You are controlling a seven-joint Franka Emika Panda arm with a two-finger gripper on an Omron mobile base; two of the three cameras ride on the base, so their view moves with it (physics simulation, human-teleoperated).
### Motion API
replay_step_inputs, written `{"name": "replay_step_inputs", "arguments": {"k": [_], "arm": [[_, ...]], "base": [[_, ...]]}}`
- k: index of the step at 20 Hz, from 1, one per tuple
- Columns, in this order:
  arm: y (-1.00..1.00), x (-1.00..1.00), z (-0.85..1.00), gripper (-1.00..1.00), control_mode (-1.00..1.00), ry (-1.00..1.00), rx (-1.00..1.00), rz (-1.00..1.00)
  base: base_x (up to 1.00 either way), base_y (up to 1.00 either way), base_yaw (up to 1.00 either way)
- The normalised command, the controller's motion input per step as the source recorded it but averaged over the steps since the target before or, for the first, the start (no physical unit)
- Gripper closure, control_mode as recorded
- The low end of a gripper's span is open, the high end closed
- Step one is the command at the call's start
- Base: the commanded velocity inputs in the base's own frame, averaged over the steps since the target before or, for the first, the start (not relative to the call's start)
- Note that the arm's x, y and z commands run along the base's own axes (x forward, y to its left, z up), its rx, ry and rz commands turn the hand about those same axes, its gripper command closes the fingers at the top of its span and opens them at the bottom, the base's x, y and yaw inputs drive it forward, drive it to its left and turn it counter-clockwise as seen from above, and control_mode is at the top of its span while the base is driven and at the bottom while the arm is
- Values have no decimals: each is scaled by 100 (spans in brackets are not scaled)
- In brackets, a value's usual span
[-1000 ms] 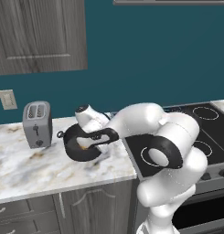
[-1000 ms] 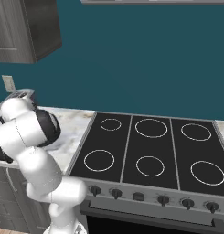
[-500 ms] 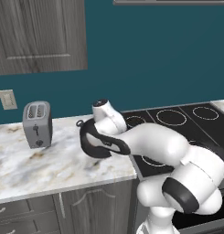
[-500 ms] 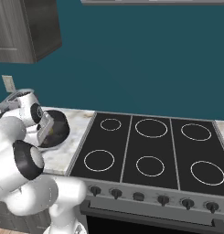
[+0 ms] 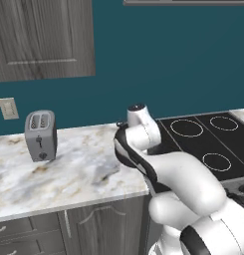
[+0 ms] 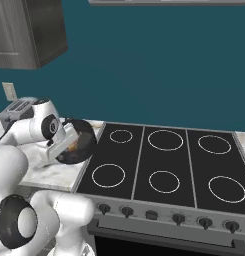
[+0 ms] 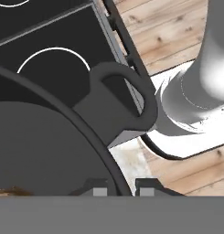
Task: Turn on the sink faucet. Then move the onion from the counter to the sink. Turn off the sink. Move the vegetable from the sink to the pot next to the stove. Finally move the pot to the front center burner.
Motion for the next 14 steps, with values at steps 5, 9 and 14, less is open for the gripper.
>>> {"name": "replay_step_inputs", "arguments": {"k": [5,9,14], "arm": [[-80,0,19,100,-100,3,2,-45],[-87,14,1,100,-100,3,4,-38],[-96,21,0,100,-100,2,8,-27]], "base": [[0,0,0],[0,0,0],[0,0,0]]}}
